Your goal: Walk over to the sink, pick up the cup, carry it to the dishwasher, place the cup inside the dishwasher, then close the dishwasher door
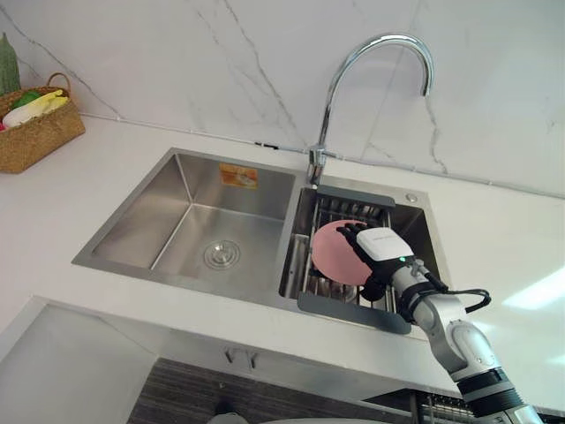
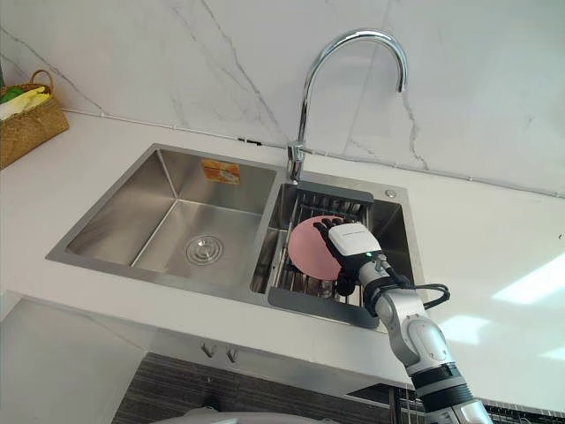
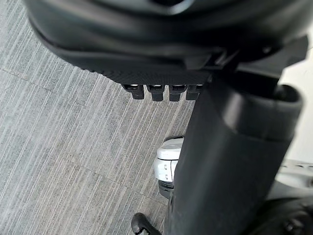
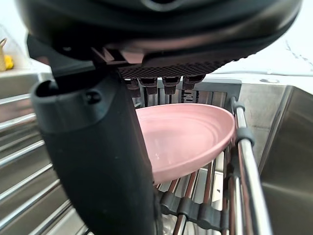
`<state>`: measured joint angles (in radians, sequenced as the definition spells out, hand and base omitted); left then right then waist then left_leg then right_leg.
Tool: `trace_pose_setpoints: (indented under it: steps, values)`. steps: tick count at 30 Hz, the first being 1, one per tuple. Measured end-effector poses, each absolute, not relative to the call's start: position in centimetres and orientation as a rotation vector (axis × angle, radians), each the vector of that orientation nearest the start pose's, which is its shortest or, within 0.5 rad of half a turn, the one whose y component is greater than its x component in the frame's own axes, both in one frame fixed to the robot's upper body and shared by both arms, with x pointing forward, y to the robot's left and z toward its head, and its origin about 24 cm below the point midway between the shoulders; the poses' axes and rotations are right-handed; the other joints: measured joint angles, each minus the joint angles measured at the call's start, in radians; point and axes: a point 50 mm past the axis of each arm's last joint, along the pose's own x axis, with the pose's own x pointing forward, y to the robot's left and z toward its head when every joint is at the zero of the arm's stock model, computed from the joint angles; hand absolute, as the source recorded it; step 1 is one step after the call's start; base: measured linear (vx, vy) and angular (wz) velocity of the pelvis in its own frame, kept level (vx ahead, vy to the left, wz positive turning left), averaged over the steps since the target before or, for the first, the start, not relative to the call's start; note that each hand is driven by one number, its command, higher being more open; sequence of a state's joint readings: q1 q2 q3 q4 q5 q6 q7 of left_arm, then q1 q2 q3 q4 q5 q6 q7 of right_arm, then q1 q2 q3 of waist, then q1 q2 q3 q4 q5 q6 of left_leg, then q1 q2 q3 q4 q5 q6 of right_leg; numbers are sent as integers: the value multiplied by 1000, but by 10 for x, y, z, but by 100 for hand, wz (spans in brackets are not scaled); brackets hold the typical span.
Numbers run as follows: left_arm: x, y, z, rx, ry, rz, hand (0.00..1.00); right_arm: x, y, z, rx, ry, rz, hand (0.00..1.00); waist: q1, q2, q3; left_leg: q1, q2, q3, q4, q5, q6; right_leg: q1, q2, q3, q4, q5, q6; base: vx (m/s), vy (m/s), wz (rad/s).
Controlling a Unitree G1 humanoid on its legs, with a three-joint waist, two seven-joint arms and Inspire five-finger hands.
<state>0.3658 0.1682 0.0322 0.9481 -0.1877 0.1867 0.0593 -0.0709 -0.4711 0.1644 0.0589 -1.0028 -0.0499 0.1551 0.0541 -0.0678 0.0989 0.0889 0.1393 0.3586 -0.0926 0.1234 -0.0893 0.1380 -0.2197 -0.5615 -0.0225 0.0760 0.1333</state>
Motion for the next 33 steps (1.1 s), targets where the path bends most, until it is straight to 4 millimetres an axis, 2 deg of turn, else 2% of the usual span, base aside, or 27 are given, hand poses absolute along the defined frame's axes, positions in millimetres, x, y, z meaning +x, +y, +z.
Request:
trace_pose_setpoints:
  steps: [10,14,18,21,27,33]
  values:
    - [-22,220,-165,-38,1474,350,100,257,-197,39,-1459,-26,258,100,-10,15,-4,0,-1,-1,0,0,0,1,0,0,0,0,0,0,0,0]
    - [-23,218,-166,-40,1478,350,100,257,-198,40,-1456,-27,251,100,-13,29,-9,1,-1,-1,0,0,0,1,0,0,0,0,0,0,0,0]
    - [-23,218,-166,-40,1478,351,100,257,-203,42,-1425,-14,223,100,-12,32,-8,1,-1,-2,0,0,0,2,0,-1,0,0,0,0,0,0]
    - [-23,216,-166,-47,1477,350,100,258,-203,50,-1391,-9,211,100,-11,32,-8,0,1,-1,0,0,0,4,0,0,0,0,0,0,0,0]
    - [-23,215,-166,-51,1477,356,100,259,-197,90,-1328,-114,171,100,-8,28,-9,3,5,4,0,0,0,4,3,5,1,0,0,0,0,-1]
    - [-26,216,-166,-68,1478,380,100,256,-194,106,-1292,-122,210,100,-9,24,-11,11,6,14,0,0,0,4,4,14,4,0,0,0,0,-5]
